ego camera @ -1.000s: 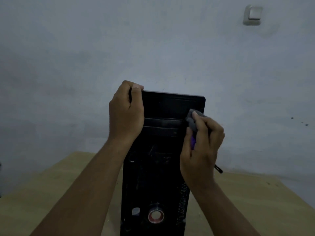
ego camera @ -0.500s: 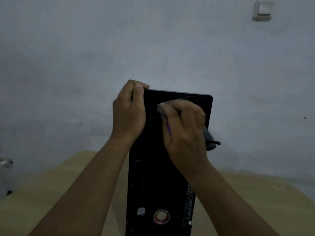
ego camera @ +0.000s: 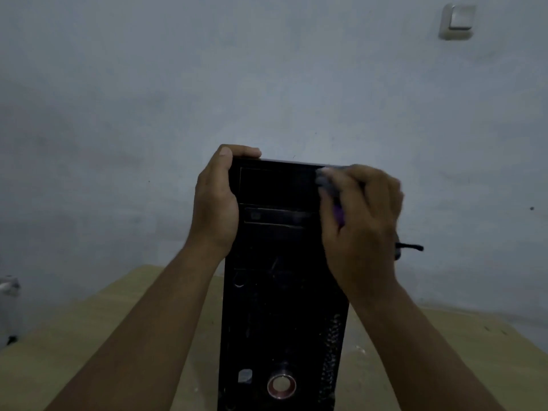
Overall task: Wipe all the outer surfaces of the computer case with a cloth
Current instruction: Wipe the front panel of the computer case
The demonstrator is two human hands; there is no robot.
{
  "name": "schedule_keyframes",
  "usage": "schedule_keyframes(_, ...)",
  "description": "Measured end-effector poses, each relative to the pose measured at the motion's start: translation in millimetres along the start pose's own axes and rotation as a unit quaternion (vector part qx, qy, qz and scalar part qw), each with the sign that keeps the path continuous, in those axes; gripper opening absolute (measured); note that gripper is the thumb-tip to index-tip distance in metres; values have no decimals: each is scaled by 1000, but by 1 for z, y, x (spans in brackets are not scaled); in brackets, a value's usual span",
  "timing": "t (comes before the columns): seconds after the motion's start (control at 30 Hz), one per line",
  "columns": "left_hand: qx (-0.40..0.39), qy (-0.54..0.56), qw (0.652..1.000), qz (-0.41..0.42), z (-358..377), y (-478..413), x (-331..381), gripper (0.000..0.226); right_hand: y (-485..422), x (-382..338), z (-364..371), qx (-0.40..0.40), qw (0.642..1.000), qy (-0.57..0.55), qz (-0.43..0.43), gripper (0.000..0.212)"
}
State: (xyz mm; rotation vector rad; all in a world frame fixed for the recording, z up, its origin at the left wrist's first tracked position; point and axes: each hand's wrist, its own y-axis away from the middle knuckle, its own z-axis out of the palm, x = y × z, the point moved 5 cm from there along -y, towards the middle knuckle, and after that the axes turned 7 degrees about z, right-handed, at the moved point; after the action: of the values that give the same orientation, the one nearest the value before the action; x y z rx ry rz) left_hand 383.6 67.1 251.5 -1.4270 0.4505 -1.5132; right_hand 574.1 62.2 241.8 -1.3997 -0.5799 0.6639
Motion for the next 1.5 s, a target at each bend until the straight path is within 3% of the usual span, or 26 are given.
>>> schedule_keyframes(0.1,-12,65,998,-14,4,1,0,43,-5,-8,4,42,994,3,102,13)
schedule_keyframes(0.27,-34,119,992,-22,4,-1,-1,53,-7,-57,33,-19,999,-40,24,12)
schedule_keyframes(0.43,-41,136,990,-18,4,-1,0,49,-3,-35,23,-37,998,-44,-23,17)
schedule_keyframes(0.63,-52,152,987,-17,5,0,-3,53,1,-48,26,27,992,-43,113,12)
schedule_keyframes(0.8,-77,181,980,-2,4,-1,0,61,-22,-71,39,-95,994,-38,27,12)
schedule_keyframes(0.9,-70,170,983,-8,4,-1,-1,62,-33,-58,28,-133,991,1,17,12)
schedule_keyframes(1.07,-57,167,984,-24,4,1,-2,64,-41,-60,25,-144,985,44,86,12)
schedule_keyframes(1.3,-98,274,955,-57,9,5,1,58,-34,-99,51,-177,984,-18,8,26)
schedule_keyframes(1.5,-103,223,969,-24,8,4,5,69,-21,-79,47,-143,987,-55,-51,16)
